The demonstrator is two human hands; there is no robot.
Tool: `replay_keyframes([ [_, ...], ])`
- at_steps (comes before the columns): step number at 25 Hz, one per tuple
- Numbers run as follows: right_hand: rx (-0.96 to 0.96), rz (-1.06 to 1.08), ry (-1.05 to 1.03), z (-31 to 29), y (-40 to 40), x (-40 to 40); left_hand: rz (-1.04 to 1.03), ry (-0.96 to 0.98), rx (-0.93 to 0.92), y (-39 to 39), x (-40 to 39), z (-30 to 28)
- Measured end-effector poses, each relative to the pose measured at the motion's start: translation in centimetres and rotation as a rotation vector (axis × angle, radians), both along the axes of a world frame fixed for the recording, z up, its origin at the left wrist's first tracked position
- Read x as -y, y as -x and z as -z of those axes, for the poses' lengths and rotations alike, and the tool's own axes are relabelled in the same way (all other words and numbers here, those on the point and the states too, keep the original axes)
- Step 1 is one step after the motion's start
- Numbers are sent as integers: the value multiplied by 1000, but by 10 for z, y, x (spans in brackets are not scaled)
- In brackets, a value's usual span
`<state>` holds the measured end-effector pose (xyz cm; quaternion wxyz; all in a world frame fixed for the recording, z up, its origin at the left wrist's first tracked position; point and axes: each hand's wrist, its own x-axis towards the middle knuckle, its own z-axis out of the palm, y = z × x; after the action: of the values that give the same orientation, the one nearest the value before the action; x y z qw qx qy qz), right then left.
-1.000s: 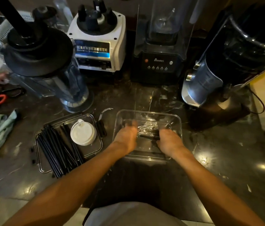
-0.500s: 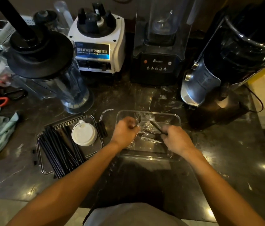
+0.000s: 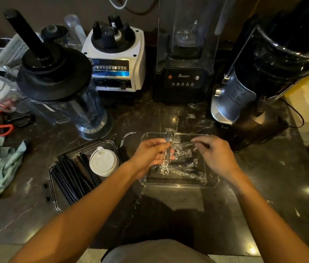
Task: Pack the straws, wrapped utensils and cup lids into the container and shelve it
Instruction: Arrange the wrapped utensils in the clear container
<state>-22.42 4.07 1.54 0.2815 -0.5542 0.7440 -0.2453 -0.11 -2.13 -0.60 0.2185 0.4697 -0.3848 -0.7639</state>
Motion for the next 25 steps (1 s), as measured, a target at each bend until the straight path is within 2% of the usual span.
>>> replay_keyframes([
  [3,310,80,-32,-8,-10,-1,18,3,2,-1,0,0],
  [8,641,111,-69,-3,-25,-4,8,2,5,-1,-2,4],
  [14,778,142,-62,4,-41,-1,11,20,16,5,-6,6],
  [22,677,210,-145,9,-52,8,7,-4,34,2,-14,9],
  [25,707,227,-216,12,-53,10,-9,8,123,4,-16,9],
])
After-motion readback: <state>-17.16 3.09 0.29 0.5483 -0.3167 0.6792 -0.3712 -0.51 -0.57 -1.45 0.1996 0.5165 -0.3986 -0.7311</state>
